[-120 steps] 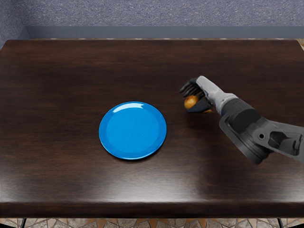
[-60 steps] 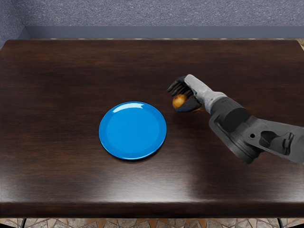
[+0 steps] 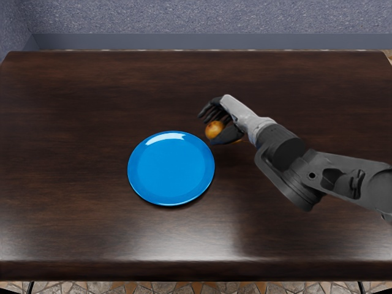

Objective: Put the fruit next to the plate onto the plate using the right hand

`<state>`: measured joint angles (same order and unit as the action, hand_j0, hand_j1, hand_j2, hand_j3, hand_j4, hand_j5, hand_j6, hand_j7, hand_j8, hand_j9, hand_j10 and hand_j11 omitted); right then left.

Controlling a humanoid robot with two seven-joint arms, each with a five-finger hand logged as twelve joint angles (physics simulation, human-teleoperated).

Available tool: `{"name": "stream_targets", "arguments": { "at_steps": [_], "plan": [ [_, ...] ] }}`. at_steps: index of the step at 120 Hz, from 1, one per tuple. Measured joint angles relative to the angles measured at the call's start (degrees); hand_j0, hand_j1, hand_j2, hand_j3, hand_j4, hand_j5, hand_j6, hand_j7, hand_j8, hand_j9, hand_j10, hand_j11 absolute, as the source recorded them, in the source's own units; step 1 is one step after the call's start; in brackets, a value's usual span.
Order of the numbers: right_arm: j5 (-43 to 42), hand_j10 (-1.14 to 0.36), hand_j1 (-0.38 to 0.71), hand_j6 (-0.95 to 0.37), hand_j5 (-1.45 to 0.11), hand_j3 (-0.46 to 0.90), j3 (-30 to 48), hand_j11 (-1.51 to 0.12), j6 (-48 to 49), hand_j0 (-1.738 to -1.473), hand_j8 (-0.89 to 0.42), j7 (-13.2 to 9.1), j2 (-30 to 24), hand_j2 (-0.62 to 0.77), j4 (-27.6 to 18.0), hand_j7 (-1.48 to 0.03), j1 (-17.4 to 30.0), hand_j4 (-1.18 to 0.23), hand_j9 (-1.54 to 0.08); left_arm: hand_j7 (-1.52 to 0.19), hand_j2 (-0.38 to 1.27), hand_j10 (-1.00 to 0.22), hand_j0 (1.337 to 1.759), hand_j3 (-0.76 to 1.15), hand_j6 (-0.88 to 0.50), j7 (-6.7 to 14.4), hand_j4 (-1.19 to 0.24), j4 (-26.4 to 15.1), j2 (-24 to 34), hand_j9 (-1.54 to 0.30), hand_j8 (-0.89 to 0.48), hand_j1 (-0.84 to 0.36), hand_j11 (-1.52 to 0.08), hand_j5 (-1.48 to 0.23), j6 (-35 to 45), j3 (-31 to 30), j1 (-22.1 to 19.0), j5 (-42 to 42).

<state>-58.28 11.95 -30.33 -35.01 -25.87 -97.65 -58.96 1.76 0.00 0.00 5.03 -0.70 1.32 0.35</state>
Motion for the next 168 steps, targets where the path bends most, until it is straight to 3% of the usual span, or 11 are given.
{"name": "stream_targets", "arguments": {
  "at_steps": [90,168],
  "plan": [
    [-0.03,-0.53,0.27,-0.56,-0.74,0.00,-0.06,-0.73,-0.09,-1.657,-0.49,0.00,4.64,0.06,0.05,-0.73,-0.33,-0.56,-0.74,0.00,0.00,0.00,1.658,0.00,0.00,0.00,0.00,0.00,0.00,0.00,0.00,0.35,0.00,0.00,-0.01,0.00,0.00,0.00],
    [-2.04,-0.52,0.27,-0.57,-0.74,0.00,-0.76,-0.74,-0.55,-1.657,-0.48,0.00,9.54,0.05,2.02,-0.74,3.11,-0.56,-0.74,0.00,0.00,0.00,1.658,0.00,0.00,0.00,0.00,0.00,0.00,0.00,0.00,0.35,0.00,0.00,0.00,0.00,-0.02,0.00]
  ]
}}
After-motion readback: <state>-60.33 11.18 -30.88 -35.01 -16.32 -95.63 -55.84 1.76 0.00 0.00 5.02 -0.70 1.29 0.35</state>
